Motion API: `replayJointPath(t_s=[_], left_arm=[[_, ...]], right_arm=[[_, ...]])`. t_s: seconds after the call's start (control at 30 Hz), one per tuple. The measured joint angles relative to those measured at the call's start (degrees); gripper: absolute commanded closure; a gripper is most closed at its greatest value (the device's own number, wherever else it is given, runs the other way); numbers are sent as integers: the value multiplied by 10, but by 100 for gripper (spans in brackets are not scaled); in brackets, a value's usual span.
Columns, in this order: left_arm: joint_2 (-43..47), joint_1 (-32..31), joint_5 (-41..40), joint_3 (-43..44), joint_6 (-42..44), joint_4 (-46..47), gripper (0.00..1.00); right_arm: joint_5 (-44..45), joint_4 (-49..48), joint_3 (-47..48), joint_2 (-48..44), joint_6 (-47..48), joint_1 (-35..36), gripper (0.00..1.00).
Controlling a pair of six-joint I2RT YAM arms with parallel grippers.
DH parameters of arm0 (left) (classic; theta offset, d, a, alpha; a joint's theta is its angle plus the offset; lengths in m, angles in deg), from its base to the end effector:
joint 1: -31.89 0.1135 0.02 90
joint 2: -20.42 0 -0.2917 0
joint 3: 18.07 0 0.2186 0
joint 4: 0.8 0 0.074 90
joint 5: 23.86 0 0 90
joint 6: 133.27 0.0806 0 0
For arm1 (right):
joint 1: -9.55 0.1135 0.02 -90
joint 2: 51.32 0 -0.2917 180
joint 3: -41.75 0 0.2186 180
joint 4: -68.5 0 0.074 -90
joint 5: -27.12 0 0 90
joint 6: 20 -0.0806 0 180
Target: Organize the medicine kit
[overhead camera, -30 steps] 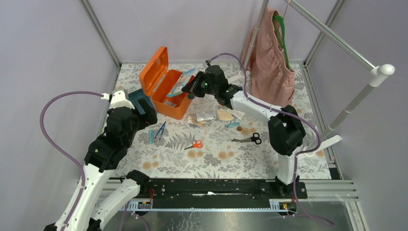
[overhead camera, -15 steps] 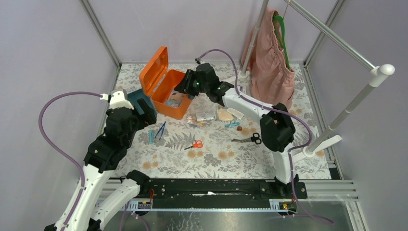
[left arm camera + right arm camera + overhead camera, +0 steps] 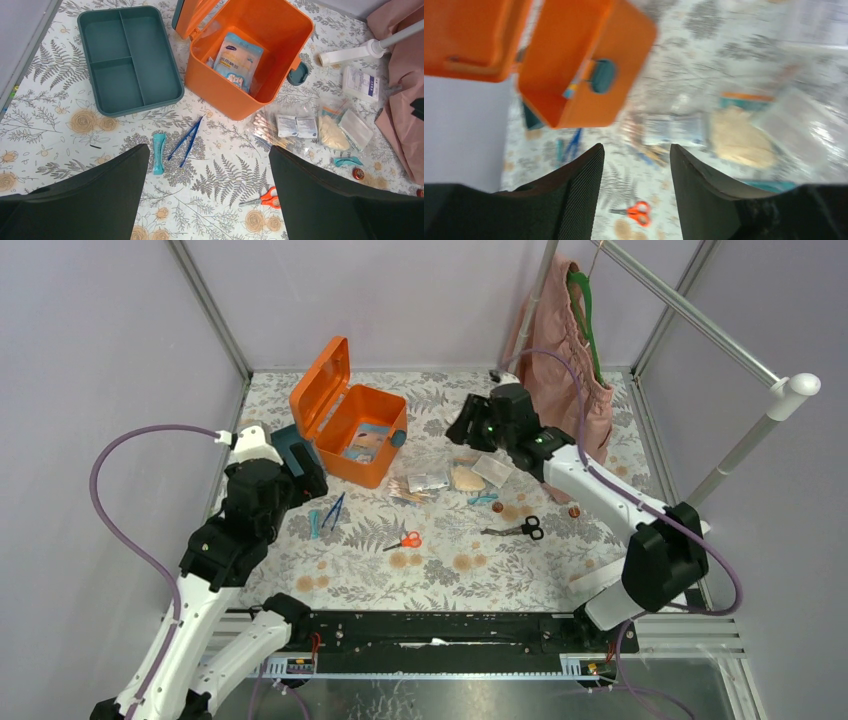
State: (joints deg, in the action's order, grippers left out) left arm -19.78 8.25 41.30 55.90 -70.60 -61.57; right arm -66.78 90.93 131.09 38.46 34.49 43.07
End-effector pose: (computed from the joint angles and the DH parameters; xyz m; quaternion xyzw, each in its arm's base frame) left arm 0.1144 -0.0131 0.3565 -0.1391 0.8286 -0.0540 0.5395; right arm 0.3136 0.2143 0.3435 -0.0043 0.8330 0.3365 0.4392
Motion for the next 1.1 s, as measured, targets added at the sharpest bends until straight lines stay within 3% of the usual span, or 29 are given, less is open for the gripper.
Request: replayJointPath(t_s=[0.2, 0.4, 0.67, 0.8, 1.1], left_arm=[[-3, 0, 5, -1, 0, 2, 1], [-7, 0, 13, -10, -1, 3, 1], [-19, 0, 26, -13, -2, 7, 1], [-19, 0, 30, -13, -2, 7, 1], [-17, 0, 30, -13, -2, 12, 1]], right_arm=[[43, 54, -78, -37, 26, -42, 35], [6, 48, -129, -42, 9, -38, 35], [35, -63, -279, -54, -176, 62, 30], [78, -118, -297, -39, -269, 105, 29], [144, -209, -303, 40, -395, 109, 28]])
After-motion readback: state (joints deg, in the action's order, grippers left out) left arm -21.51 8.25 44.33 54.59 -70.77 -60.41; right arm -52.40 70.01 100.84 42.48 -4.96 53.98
